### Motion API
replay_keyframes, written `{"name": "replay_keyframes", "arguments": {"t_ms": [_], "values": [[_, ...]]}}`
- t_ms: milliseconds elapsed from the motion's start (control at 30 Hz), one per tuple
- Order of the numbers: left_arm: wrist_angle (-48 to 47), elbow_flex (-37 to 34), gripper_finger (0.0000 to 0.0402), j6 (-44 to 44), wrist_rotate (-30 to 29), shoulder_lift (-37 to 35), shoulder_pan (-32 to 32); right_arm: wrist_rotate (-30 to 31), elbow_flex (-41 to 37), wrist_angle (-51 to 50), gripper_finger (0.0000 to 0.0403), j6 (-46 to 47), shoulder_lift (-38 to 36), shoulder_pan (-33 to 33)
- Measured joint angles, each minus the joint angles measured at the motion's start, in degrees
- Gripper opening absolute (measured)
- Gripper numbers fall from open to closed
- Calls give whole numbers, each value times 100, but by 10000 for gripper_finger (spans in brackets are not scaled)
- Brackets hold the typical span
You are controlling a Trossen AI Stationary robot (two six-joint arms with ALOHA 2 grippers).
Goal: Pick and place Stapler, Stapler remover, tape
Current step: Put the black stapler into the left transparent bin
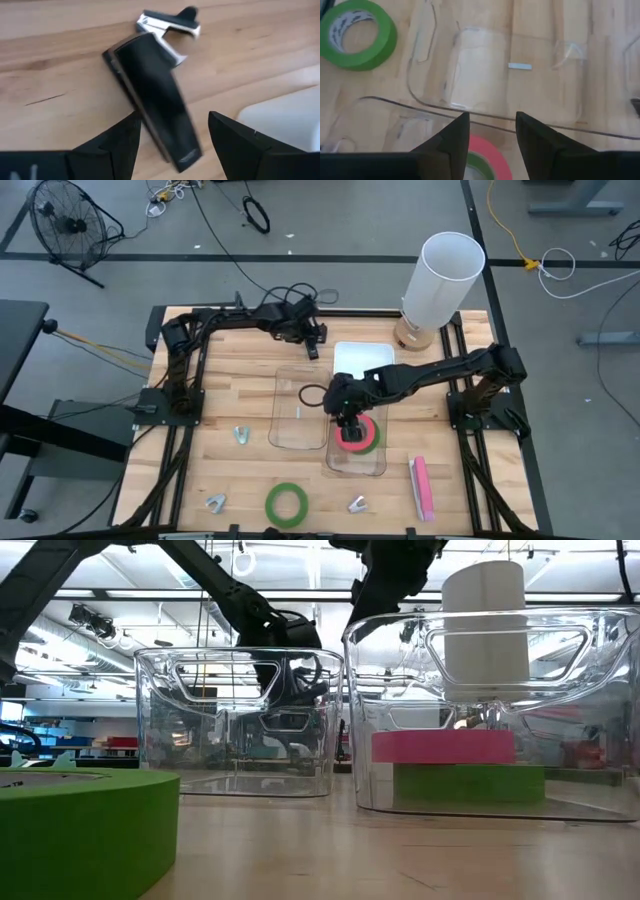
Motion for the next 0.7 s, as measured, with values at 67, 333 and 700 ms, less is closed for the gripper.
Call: {"name": "replay_keyframes", "arguments": {"t_ms": [67,333,700], "values": [[133,1,236,-32,58,-2,2,51,0,-7,162,-9,0,-2],[-172,2,236,-172,-1,140,-8,116,0,-105,162,11,0,20],[-64,1,211,-82,-7,492,9,100,0,-125,162,7,0,28]]}}
